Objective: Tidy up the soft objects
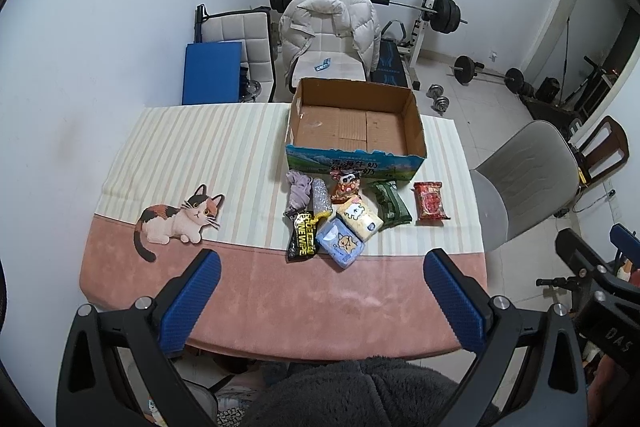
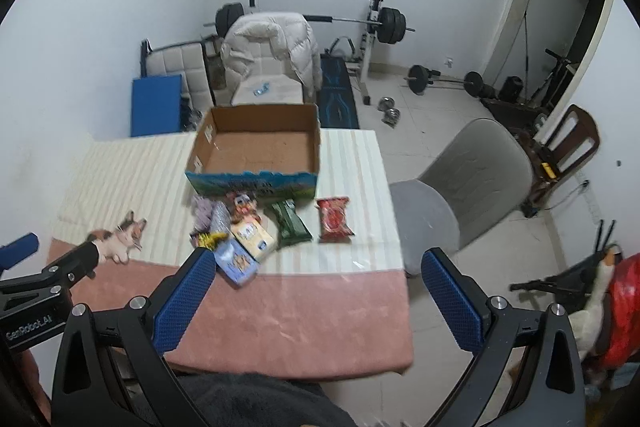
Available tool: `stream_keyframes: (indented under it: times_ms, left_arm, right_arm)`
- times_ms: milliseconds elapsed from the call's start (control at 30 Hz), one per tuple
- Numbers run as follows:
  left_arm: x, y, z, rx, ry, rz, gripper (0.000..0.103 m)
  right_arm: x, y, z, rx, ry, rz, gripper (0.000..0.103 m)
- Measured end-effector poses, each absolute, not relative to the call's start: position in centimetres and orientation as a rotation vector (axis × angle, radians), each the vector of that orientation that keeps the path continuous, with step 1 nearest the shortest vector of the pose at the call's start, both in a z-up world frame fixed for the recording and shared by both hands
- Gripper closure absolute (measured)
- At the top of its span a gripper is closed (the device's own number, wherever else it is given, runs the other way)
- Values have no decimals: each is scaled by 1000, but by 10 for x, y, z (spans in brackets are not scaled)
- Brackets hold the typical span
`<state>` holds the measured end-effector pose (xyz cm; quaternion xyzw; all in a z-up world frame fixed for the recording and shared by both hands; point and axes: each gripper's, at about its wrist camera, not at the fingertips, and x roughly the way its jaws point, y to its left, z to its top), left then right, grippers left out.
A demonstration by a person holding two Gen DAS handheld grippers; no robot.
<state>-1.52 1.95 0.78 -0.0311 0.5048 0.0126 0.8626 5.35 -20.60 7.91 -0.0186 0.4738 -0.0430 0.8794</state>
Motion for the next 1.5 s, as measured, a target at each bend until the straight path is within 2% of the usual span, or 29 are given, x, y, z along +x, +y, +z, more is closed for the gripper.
stream_keyframes:
  times_ms: [200,400,433,533,667,767,800,833,867,1000,1267,1500]
  left_arm:
    - [45,41,-51,-104,1167,78,0]
    - [96,67,-165,-227,1395,91,1]
    - [101,69,-189,-262,1437,96,9]
    - [109,71,-235,-364,1513,95,15]
    - [117,71,-289,-497,1593,114,15]
    - [118,70,-318,-574,1632,142,15]
    - [117,70,-325,-601,1642,146,15]
    - [116,70,-335,-630,1655,158,15]
    - [115,68,-341,-655,1664,157,15]
    - [115,58,-360,-712,1696,156,15]
    - [137,13,-400,-713,1761,140,15]
    - [161,-23,-444,-611,1845,224,14]
  right_arm:
    - [108,-225,7,5,1087,11,0]
    - [202,-205,-129,-66,1294,195,0]
    - [213,-198,-152,-96,1325,213,1]
    - [249,-172,-223,-192,1432,293,3]
    - [280,-136,-304,-324,1541,382,4]
    - [295,-121,-358,-321,1655,421,4]
    - [297,-119,-370,-305,1684,429,6]
    - [299,-117,-385,-279,1723,441,17]
    - [300,-117,-396,-256,1755,449,21]
    - [291,-133,-411,-164,1794,427,31]
    - [237,-222,-422,41,1902,242,30]
    - [216,-250,-423,116,1860,186,27]
